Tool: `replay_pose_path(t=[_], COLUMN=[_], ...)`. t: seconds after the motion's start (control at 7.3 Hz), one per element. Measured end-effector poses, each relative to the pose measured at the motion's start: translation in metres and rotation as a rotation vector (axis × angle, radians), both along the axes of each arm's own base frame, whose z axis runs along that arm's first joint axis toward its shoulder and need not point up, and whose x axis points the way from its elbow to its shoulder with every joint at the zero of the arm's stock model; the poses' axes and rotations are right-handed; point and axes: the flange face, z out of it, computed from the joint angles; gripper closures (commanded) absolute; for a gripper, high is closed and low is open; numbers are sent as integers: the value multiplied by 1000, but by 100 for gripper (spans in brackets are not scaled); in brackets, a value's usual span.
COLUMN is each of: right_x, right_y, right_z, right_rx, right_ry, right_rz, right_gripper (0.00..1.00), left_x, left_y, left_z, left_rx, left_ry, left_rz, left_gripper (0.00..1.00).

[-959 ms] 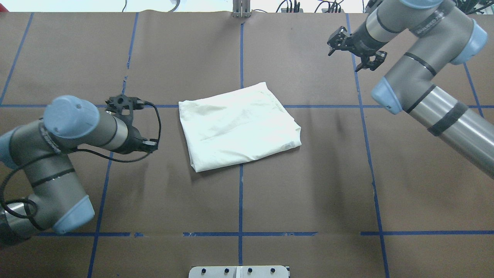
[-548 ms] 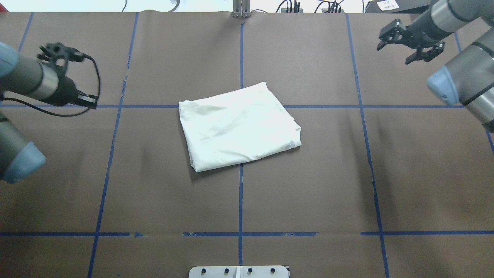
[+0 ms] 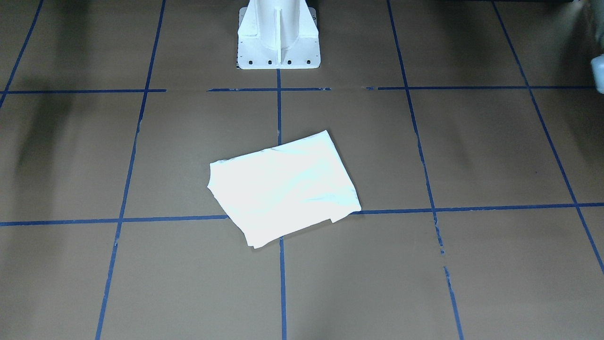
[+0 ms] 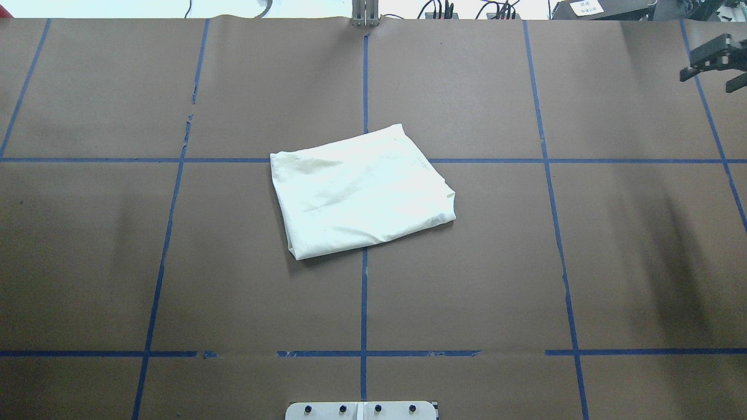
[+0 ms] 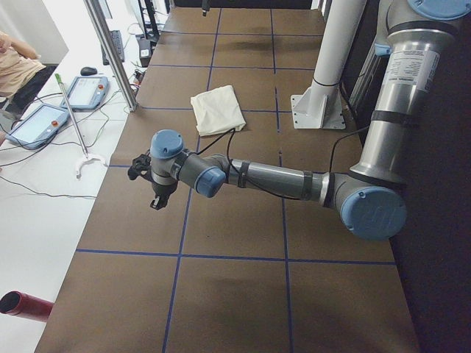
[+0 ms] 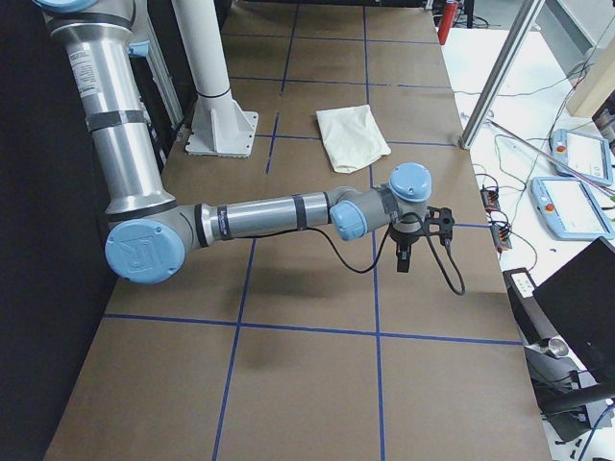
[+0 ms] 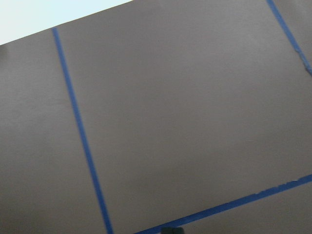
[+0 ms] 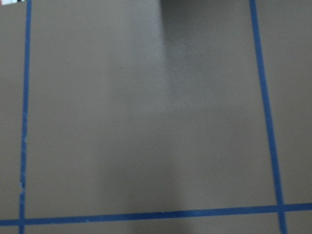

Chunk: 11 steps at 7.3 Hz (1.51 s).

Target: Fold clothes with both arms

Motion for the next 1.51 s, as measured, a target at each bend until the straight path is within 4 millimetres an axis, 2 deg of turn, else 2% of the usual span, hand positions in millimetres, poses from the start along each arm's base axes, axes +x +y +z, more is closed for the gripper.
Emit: replay_pose_path(t=[0.14,0.27,0.41,0.55,0.68,0.82,0.96,1.1,1.51], right_x=[24,37,44,46,46,46,46,45,41], right_y=[16,30,39,41,40,38,37,37,37], right_z=[28,47,59,62,58,53,51,51,52], right_rx=[10,5,-8,-27,-48,-61,-68,-70,-72], right_ry=[31,44,47,47,46,46,47,47,50], right_rz=[-67,-108,-123,-128,-131,-131,-130,-130,-134], right_gripper=[0,0,0,0,0,0,0,0,0], left_x=[-30,-54,-68,-79,-87,-89,-89,-89,-86], left_y=[-3,-7,-6,3,27,52,67,75,82], left_z=[4,1,1,7,21,32,38,44,80], left_rx=[-54,-119,-182,-194,-143,-124,-156,-188,-280], left_ry=[-2,2,11,4,-21,-38,-39,-37,-26], left_rz=[-37,-69,-76,-28,62,99,72,43,26], left_gripper=[0,0,0,0,0,0,0,0,0])
